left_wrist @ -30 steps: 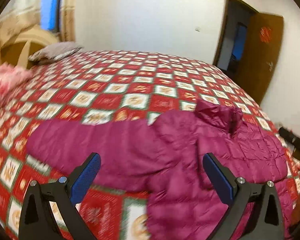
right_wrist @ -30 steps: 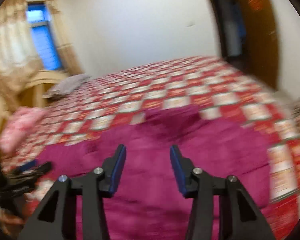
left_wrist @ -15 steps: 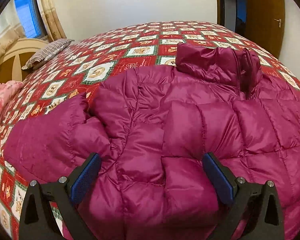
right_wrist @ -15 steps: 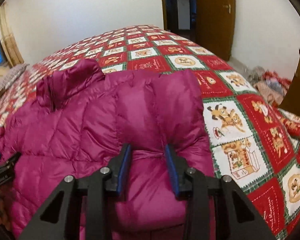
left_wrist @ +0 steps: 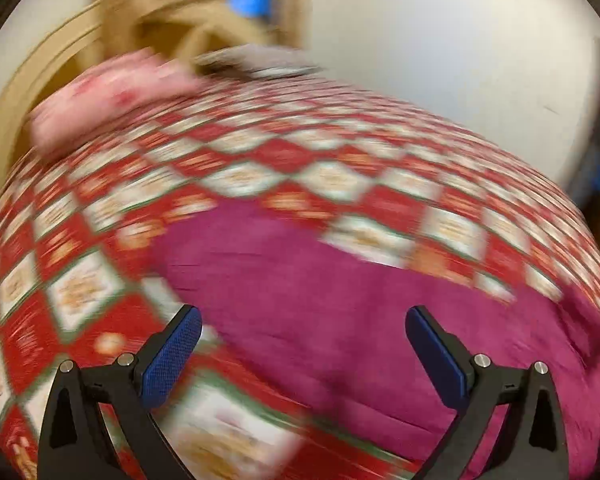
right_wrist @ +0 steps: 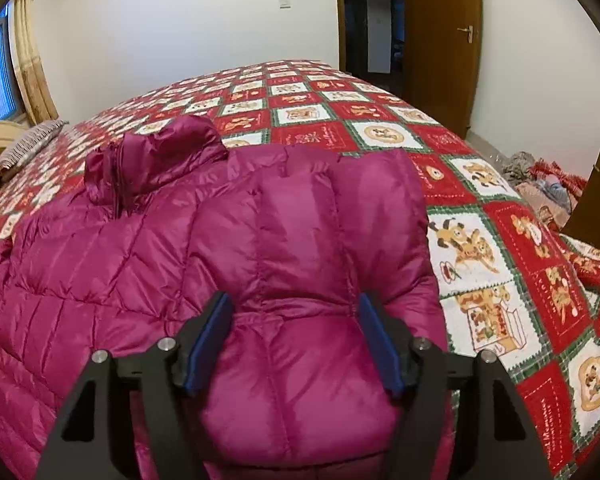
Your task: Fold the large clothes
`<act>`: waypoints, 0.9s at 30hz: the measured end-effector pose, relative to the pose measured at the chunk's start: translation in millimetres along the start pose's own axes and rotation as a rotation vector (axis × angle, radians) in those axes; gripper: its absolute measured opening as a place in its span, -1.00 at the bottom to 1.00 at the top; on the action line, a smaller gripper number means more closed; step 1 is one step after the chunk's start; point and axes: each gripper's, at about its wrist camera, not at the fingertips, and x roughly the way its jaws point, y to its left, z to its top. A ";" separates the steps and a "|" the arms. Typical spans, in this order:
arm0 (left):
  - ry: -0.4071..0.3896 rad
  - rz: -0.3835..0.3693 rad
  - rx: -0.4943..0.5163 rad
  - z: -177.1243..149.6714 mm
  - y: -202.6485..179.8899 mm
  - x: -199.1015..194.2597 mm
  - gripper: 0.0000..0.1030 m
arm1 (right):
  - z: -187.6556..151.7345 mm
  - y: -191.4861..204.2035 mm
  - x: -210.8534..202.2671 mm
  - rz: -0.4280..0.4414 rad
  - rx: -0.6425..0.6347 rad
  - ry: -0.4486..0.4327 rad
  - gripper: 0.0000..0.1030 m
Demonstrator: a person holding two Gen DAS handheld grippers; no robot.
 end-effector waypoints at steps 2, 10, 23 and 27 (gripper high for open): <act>0.021 0.064 -0.059 11.4 24.3 21.3 0.98 | -0.2 1.5 1.2 -0.005 -0.007 0.002 0.37; 0.164 0.100 -0.135 14.3 40.3 87.1 0.97 | -0.7 6.0 4.9 -0.036 -0.032 0.008 0.40; 0.050 -0.013 -0.149 20.7 46.4 75.9 -0.82 | -1.6 7.2 6.7 -0.041 -0.034 0.007 0.42; -0.029 -0.050 -0.111 32.5 27.3 49.1 -0.83 | -2.3 6.3 6.3 -0.037 -0.030 0.005 0.42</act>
